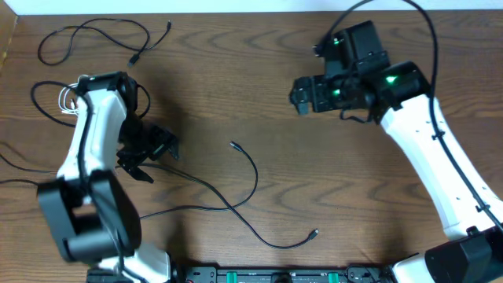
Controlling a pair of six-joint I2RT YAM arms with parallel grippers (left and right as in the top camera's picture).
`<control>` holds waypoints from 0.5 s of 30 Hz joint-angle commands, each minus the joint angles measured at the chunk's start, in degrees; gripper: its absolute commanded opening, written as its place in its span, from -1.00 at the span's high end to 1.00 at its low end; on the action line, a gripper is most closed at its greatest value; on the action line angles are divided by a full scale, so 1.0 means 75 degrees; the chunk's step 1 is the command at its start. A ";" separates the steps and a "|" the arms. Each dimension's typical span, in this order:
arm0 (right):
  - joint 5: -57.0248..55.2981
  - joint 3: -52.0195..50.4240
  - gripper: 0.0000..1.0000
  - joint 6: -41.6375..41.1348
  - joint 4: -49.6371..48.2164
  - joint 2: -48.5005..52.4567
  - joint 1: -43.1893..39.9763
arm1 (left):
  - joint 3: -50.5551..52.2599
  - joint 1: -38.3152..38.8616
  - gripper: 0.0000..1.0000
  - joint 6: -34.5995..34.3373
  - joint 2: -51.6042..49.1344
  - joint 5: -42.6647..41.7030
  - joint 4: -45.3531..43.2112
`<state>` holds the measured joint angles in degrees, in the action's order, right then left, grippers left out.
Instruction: Untangle cables
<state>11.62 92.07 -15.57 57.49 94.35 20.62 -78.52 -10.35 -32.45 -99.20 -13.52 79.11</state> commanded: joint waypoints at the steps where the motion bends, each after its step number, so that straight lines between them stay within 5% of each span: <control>1: -0.0108 -0.0006 -0.99 -0.0239 0.0131 0.0073 -0.0323 | 0.0157 -0.0015 -0.64 0.0122 0.1320 -0.0058 0.0093; 5: -0.0041 -0.0006 -0.98 -0.0239 0.0099 0.0073 -0.0533 | 0.1113 0.0227 -0.64 -0.0326 0.2521 -0.0055 -0.0364; 15: 0.0286 -0.0006 -0.99 -0.0236 -0.0003 0.0073 -0.0542 | 0.3672 0.2416 -0.64 -0.3797 0.2990 0.0338 -0.2818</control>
<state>12.36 92.07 -16.60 57.54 94.35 16.60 -53.01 4.01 -49.45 -75.57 -13.21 59.37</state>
